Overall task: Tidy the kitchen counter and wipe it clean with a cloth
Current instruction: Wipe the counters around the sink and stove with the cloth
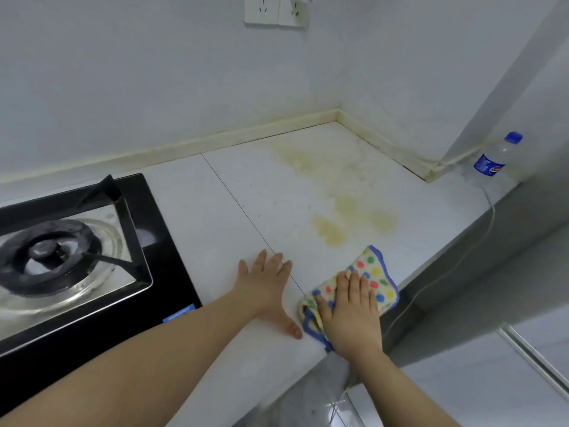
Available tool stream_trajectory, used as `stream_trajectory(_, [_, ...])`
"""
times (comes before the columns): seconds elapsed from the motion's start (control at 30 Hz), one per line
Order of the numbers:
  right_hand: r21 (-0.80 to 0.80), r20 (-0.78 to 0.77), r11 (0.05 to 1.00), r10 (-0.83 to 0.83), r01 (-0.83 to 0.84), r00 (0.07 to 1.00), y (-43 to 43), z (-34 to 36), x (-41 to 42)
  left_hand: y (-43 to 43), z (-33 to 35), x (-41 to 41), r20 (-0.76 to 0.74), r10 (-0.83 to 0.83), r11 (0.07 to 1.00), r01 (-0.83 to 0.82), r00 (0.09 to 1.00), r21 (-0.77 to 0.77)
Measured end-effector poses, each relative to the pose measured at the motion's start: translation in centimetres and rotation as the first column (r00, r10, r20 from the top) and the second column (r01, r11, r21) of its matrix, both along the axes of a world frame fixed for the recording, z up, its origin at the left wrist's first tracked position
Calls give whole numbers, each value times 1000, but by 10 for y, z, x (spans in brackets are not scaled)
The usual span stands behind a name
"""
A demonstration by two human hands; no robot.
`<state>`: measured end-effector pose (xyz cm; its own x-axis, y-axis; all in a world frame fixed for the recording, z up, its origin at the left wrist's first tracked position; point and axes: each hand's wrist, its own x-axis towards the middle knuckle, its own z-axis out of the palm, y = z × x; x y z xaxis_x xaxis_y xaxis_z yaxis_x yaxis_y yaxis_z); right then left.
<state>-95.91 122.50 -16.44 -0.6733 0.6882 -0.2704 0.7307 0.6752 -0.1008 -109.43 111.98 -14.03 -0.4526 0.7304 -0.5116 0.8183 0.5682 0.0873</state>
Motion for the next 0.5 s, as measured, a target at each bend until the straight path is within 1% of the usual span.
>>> stream_trajectory(0.1, [-4, -27, 994, -113, 113, 993, 41, 5, -5, 3, 2, -5, 15, -6, 1000, 6, 1000, 19])
stream_trajectory(0.17, [8, -7, 989, -145, 145, 989, 48, 4, -9, 2, 4, -4, 20, 6, 1000, -6, 1000, 30])
stream_trajectory(0.23, [10, 9, 994, -108, 108, 994, 33, 2, -9, 2, 2, -4, 20, 13, 1000, -13, 1000, 26])
stream_trajectory(0.3, [29, 18, 999, -16, 16, 1000, 26, 0, -7, 5, 1, -6, 4, 41, 999, -41, 999, 34])
stream_trajectory(0.37, [30, 13, 998, 56, -56, 998, 39, 0, -9, 10, 3, -6, -35, 70, 996, -68, 997, 53])
stream_trajectory(0.4, [24, 12, 998, 65, -66, 998, 53, 1, -8, 15, 4, -3, -53, 87, 995, -84, 995, 51])
stream_trajectory(0.5, [19, -25, 1000, -4, 4, 1000, 92, 3, -14, 29, 7, -1, -72, 139, 990, -137, 988, 29])
